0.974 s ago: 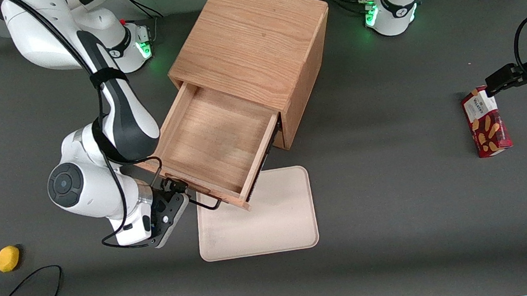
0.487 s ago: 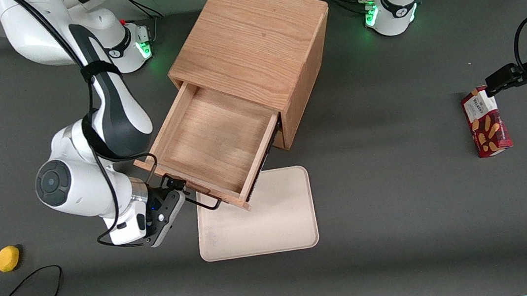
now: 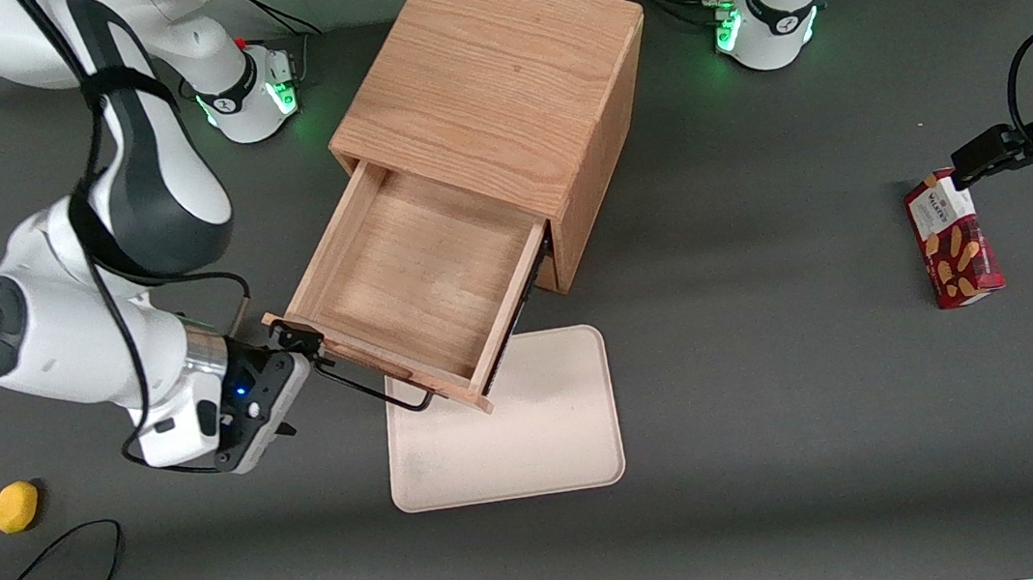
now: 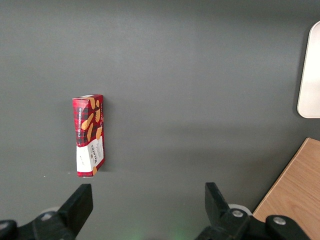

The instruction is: Open upper drawer

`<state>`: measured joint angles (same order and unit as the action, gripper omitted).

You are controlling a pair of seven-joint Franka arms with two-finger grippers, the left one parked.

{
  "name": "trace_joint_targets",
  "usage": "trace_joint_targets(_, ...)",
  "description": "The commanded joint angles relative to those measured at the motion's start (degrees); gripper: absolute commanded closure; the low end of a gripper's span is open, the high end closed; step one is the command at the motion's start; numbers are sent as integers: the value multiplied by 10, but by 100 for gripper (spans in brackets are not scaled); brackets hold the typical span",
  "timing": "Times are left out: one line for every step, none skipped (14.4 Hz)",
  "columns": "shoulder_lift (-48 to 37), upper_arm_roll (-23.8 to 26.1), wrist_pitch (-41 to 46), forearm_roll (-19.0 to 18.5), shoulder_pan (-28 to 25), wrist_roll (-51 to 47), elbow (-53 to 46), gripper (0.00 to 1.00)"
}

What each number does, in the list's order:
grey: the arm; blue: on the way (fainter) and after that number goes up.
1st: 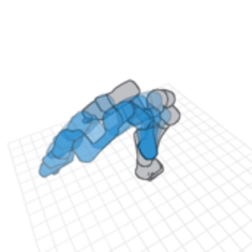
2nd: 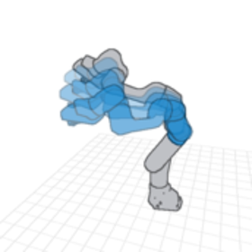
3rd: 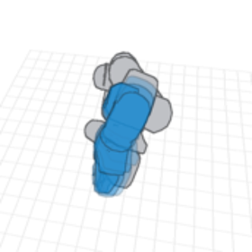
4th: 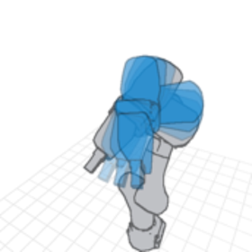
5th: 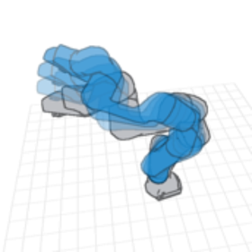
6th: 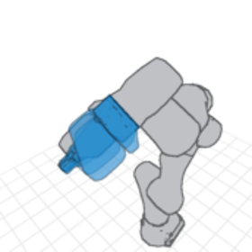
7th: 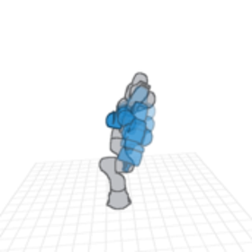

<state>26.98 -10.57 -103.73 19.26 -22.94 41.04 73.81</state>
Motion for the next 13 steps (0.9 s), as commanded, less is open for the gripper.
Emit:
trace_joint_targets(-38, -2, 37, 7, 2, -33, 8, 0)
trace_joint_targets(-47, -3, 49, 5, 2, -39, 8, 0)
trace_joint_targets(-55, -9, 57, 2, 1, -40, 9, 0)
trace_joint_targets(-65, -15, 67, 1, 0, -41, 11, 0)
trace_joint_targets(-76, -17, 76, 0, 0, -56, 17, 0)
trace_joint_targets(-86, -21, 84, -7, 0, -74, 20, 0)
trace_joint_targets(-97, -21, 97, -19, -1, -79, 20, 0)
trace_joint_targets(-108, -21, 107, -27, -2, -80, 21, 0)
trace_joint_targets(-119, -21, 120, -32, -2, -90, 21, 0)
trace_joint_targets(-127, -21, 128, -34, -2, -103, 22, 0)
trace_joint_targets(-134, -22, 135, -41, -1, -118, 22, 0)
trace_joint_targets(-143, -22, 145, -57, 0, -147, 23, 0)
trace_joint_targets(-155, -22, 150, -74, 1, -183, 31, 0)
